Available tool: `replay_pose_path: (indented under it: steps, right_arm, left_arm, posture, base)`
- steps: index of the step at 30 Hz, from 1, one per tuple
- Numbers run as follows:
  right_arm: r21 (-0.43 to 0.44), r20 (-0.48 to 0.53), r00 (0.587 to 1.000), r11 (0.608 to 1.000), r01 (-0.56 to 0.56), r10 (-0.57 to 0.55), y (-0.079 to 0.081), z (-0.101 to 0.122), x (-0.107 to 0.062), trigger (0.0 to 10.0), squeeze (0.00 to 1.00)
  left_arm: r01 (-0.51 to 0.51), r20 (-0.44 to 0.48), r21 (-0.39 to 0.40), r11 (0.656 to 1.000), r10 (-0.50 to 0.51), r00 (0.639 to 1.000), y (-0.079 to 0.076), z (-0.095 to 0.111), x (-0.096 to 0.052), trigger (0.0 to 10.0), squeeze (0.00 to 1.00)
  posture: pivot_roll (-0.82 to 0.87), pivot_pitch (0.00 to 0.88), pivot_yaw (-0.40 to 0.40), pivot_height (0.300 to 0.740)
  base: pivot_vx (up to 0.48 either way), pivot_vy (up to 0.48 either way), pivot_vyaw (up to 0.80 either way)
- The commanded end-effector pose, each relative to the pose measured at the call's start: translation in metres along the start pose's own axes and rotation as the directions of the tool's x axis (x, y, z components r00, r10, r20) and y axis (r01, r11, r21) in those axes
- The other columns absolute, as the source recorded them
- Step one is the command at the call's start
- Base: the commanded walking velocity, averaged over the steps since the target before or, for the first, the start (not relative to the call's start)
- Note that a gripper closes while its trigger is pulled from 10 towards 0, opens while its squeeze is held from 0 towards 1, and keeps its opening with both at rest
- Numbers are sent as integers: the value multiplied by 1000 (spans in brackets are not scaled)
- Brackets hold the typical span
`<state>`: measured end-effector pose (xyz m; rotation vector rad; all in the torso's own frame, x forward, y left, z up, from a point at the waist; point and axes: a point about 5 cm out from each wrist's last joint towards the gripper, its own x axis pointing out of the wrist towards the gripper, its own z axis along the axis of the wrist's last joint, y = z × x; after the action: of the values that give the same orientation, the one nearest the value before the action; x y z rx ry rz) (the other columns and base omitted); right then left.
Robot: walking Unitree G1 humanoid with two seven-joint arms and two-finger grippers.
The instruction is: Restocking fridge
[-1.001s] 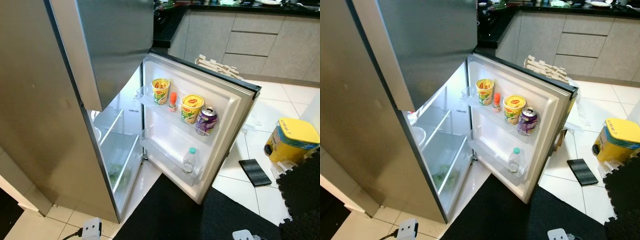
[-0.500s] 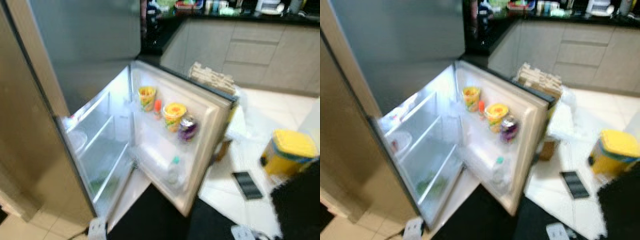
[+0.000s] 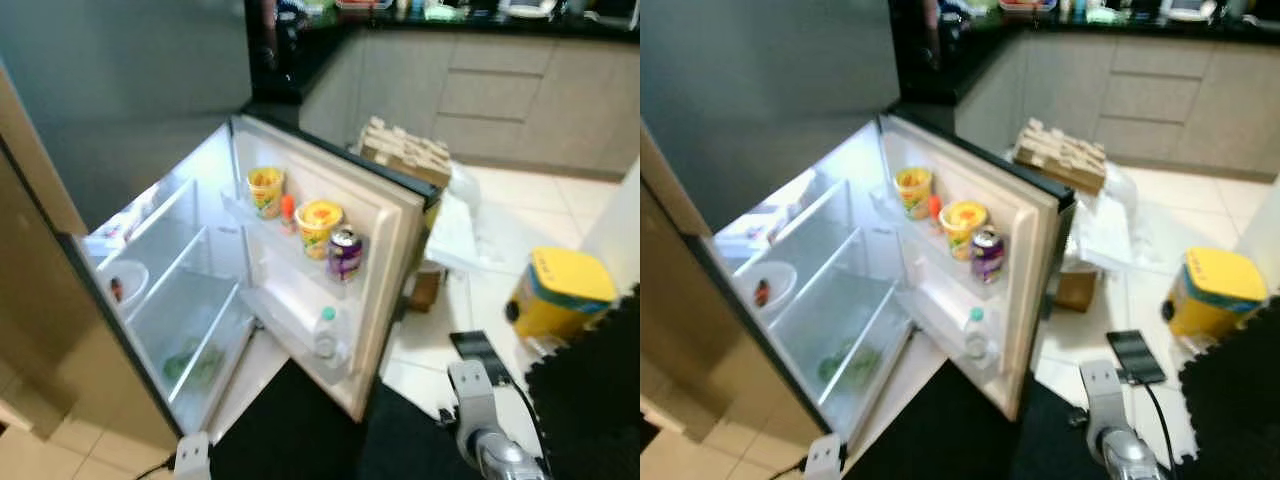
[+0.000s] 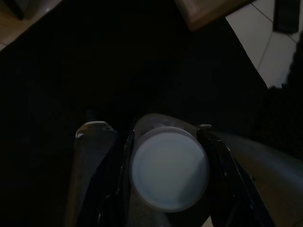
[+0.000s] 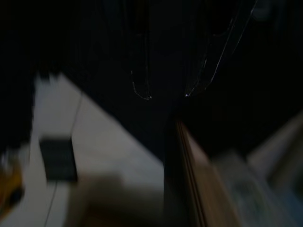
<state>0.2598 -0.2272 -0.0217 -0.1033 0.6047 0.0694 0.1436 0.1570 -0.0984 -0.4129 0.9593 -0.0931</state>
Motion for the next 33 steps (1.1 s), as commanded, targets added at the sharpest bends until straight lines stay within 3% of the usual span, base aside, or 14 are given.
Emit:
replay_pose_path:
  steps: [1, 7, 13, 17, 18, 20, 21, 24, 25, 26, 29, 31, 33]
  right_arm:
    - [12, 71, 997, 999, -33, 32, 6, 17, 5, 10000, 0]
    - [-14, 105, 992, 997, -72, 73, 13, 27, 8, 10000, 0]
    - [-14, 124, 981, 988, -152, 152, 24, 31, 10, 10000, 0]
    - [-7, 162, 922, 935, -355, 351, 47, 40, 11, 10000, 0]
    - [-7, 162, 922, 935, -355, 351, 47, 40, 11, 10000, 0]
    - [-20, 176, 874, 890, -456, 452, 59, 45, 10, 10000, 0]
    - [-20, 176, 874, 890, -456, 452, 59, 45, 10, 10000, 0]
    - [-51, 195, 738, 758, -650, 646, 83, 60, 8, 10000, 0]
    - [-51, 195, 738, 758, -650, 646, 83, 60, 8, 10000, 0]
    - [-73, 195, 686, 708, -703, 701, 92, 65, 7, 10000, 0]
    - [-87, 193, 655, 677, -730, 731, 96, 69, 6, 10000, 0]
    - [-121, 203, 607, 635, -763, 768, 106, 80, 6, 10000, 0]
    - [-121, 203, 607, 635, -763, 768, 106, 80, 6, 10000, 0]
  left_arm:
    - [-25, -36, 14, 1000, 26, 999, 9, -8, -5, 10000, 0]
    - [-49, -31, -21, 999, 48, 998, 10, -8, -5, 10000, 0]
    - [-70, -35, -23, 997, 70, 997, 12, -9, -6, 10000, 0]
    - [-70, -36, -20, 997, 69, 997, 13, -10, -6, 10000, 0]
    - [-70, -36, -20, 997, 69, 997, 13, -10, -6, 10000, 0]
    - [-69, -36, -20, 997, 69, 997, 13, -10, -6, 10000, 0]
    - [-69, -36, -20, 997, 69, 997, 13, -10, -6, 10000, 0]
    - [-68, -37, -17, 998, 67, 997, 13, -11, -7, 10000, 0]
    - [-68, -37, -17, 998, 67, 997, 13, -11, -7, 10000, 0]
    - [-67, -39, -15, 998, 67, 997, 13, -11, -7, 10000, 0]
    - [-67, -40, -13, 998, 67, 997, 13, -12, -7, 10000, 0]
    - [-69, -45, -8, 998, 68, 997, 14, -14, -8, 10000, 0]
    - [-69, -45, -8, 998, 68, 997, 14, -14, -8, 10000, 0]
  posture:
    - [-75, 0, -1, 740]
    - [-74, 0, -5, 740]
    - [-73, 0, -6, 740]
    - [-74, 0, -5, 740]
    - [-74, 0, -5, 740]
    - [-75, 0, -3, 740]
    - [-75, 0, -3, 740]
    - [-77, 0, 0, 740]
    - [-77, 0, 0, 740]
    - [-78, 0, 0, 740]
    - [-76, 0, 0, 740]
    - [-70, 0, -2, 740]
    - [-70, 0, -2, 740]
  base:
    - [0, -480, 0]
    - [0, -464, 0]
    - [0, 0, 0]
    - [0, 0, 0]
    - [0, 0, 0]
    - [0, 0, 0]
    - [0, 0, 0]
    - [0, 0, 0]
    - [0, 0, 0]
    - [0, 0, 0]
    - [0, 0, 0]
    - [0, 0, 0]
    - [0, 0, 0]
